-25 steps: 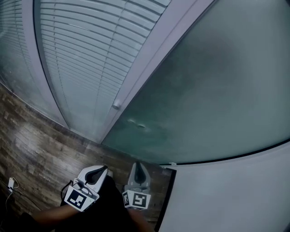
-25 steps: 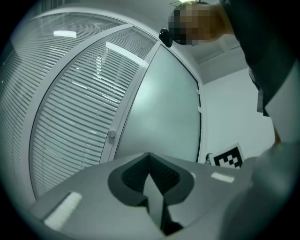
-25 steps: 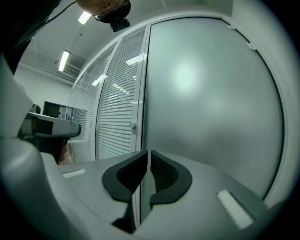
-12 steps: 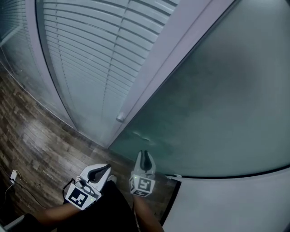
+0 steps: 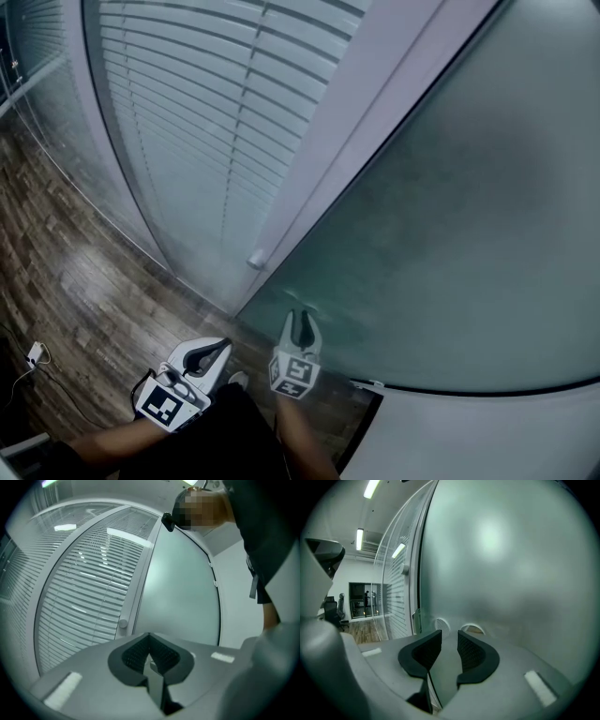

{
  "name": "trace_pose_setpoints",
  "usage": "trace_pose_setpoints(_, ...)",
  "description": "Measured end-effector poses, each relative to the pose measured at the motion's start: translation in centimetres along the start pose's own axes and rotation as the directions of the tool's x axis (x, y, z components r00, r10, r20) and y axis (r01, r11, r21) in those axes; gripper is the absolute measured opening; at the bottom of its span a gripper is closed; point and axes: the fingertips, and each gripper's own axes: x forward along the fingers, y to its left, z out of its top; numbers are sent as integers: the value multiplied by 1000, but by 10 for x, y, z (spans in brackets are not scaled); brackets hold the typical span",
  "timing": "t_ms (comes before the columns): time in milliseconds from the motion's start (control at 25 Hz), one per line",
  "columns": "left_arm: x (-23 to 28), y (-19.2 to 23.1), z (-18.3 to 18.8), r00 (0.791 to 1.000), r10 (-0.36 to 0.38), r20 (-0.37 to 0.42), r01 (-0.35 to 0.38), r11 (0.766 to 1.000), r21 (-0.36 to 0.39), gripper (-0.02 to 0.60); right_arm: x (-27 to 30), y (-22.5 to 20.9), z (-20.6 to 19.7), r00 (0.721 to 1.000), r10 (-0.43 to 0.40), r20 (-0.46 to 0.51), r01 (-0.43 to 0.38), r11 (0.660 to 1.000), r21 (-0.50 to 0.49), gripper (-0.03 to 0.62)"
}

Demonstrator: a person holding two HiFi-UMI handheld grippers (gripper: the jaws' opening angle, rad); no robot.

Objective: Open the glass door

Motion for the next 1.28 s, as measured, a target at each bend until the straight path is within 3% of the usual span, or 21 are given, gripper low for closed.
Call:
trace_pose_setpoints(200,0,6,1,999,35,-1,-35,999,17,0,17,-5,-3,1000,-8,-5,8,1000,14,127)
trace_pose_setpoints(920,-30,27,3,987,162,21,-162,987,3,0,37,-16,4,999,-38,26,37,999,29,112)
trace_pose_setpoints(1040,-35,26,6,987,160,26,-160,987,11,0,34,-15,5,999,-35,25,34,999,26,109)
trace_pose_setpoints(1280,-43,0,22,995,84,50,-90,988,128,0,21,-10,7,998,-48,36,47,998,29,107)
